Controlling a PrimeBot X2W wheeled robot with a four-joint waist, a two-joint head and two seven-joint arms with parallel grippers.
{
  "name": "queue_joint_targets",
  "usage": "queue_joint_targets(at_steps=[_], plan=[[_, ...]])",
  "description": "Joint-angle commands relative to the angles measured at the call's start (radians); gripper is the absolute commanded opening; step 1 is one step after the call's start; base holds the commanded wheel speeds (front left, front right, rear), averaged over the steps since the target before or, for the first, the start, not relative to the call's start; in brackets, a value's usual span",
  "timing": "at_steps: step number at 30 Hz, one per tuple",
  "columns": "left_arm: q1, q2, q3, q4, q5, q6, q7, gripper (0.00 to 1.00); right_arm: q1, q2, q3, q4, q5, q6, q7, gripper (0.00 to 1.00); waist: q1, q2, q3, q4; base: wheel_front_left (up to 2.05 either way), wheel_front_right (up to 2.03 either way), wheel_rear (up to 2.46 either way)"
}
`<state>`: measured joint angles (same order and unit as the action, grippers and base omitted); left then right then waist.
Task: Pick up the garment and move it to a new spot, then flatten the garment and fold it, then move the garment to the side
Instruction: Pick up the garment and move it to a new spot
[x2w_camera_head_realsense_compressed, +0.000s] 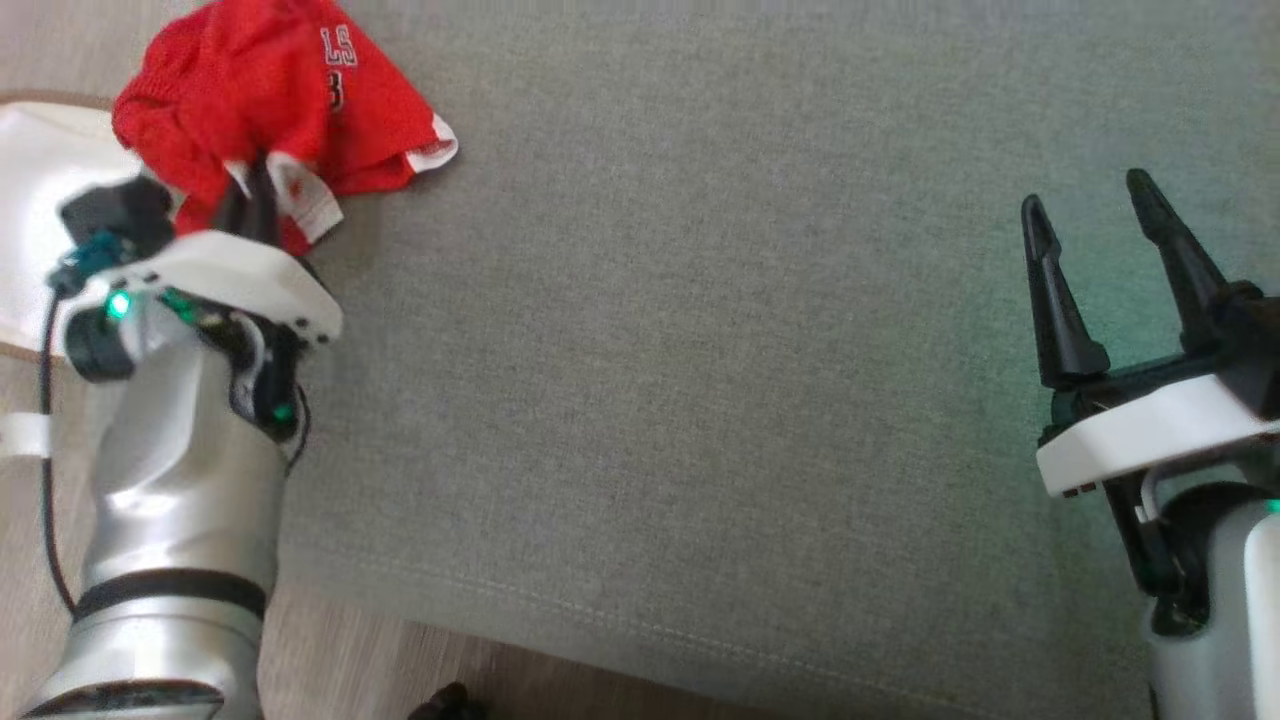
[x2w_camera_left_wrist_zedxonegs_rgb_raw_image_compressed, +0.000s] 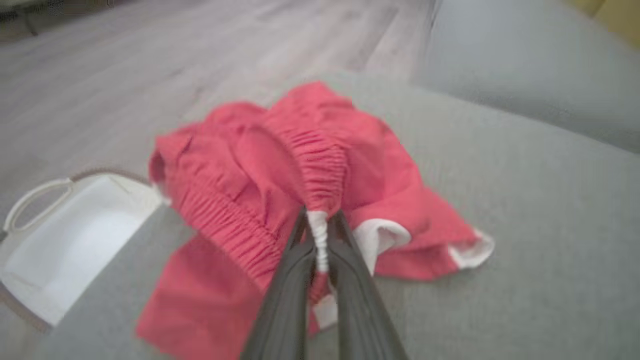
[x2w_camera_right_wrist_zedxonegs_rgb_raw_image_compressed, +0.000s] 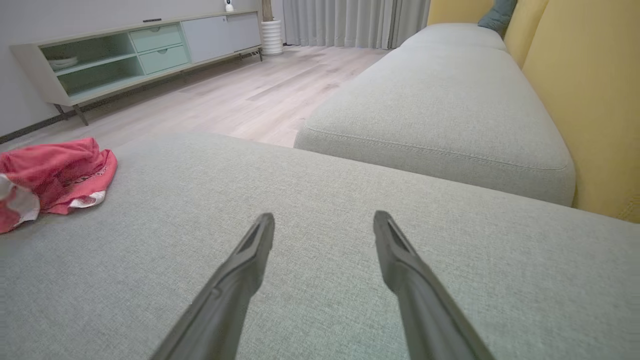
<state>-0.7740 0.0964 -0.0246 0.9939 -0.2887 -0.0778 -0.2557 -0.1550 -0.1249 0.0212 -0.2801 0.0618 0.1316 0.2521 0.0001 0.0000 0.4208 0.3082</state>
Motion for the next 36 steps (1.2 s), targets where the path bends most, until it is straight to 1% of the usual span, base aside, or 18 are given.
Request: queue_joint_targets(at_steps=[1,5,12,17,19,20,21,25,29,32,36], plan=[[0.016,0.057,0.033,-0.072,0.015,0.013,-0.006,0.0,-0.002,0.011,0.02,-0.03,0.006,-0.001,-0.014,1.0,-0.0001,0.0,-0.031,-0.002,0.0,0.0,0.0],[0.085,0.069,0.054,-0.232,0.054,0.031,-0.006,0.0,0.015,0.025,0.018,-0.003,0.017,-0.001,-0.038,1.0,-0.0001,0.0,-0.1,-0.011,0.0,0.0,0.0],[0.218,0.076,0.056,-0.49,0.121,0.043,-0.006,0.0,0.065,0.054,0.01,0.047,0.042,-0.001,-0.081,1.0,-0.0001,0.0,-0.242,-0.031,0.0,0.0,0.0],[0.321,0.067,0.046,-0.637,0.126,0.043,-0.005,0.0,0.103,0.067,0.009,0.065,0.059,-0.001,-0.098,1.0,-0.0001,0.0,-0.307,-0.053,0.0,0.0,0.0],[0.369,0.066,0.046,-0.704,0.127,0.053,0.004,0.0,0.115,0.07,0.013,0.07,0.066,-0.001,-0.103,1.0,-0.0001,0.0,-0.322,-0.069,0.0,0.0,0.0],[0.394,0.063,0.046,-0.739,0.126,0.057,0.012,0.0,0.12,0.071,0.013,0.071,0.069,-0.001,-0.106,1.0,-0.0001,0.0,-0.327,-0.077,0.0,0.0,0.0],[0.394,0.063,0.046,-0.739,0.126,0.057,0.012,0.0,0.12,0.071,0.013,0.071,0.069,-0.001,-0.106,1.0,-0.0001,0.0,-0.327,-0.077,0.0,0.0,0.0],[0.495,0.05,0.031,-0.881,0.13,0.074,0.053,0.0,0.134,0.073,0.012,0.072,0.079,-0.001,-0.114,1.0,-0.0001,0.0,-0.336,-0.114,0.0,0.0,0.0],[0.578,0.029,-0.004,-0.989,0.126,0.073,0.099,0.0,0.14,0.074,0.01,0.071,0.094,-0.001,-0.12,1.0,-0.0001,0.0,-0.324,-0.162,0.0,0.0,0.0],[0.606,0.013,-0.048,-1.032,0.119,0.059,0.126,0.0,0.134,0.074,0.009,0.066,0.101,-0.001,-0.125,1.0,-0.0001,0.0,-0.3,-0.205,0.0,0.0,0.0],[0.583,-0.004,-0.13,-1.03,0.117,0.022,0.144,0.0,0.118,0.074,0.01,0.062,0.107,-0.001,-0.13,1.0,-0.0001,0.0,-0.261,-0.267,0.0,0.0,0.0]])
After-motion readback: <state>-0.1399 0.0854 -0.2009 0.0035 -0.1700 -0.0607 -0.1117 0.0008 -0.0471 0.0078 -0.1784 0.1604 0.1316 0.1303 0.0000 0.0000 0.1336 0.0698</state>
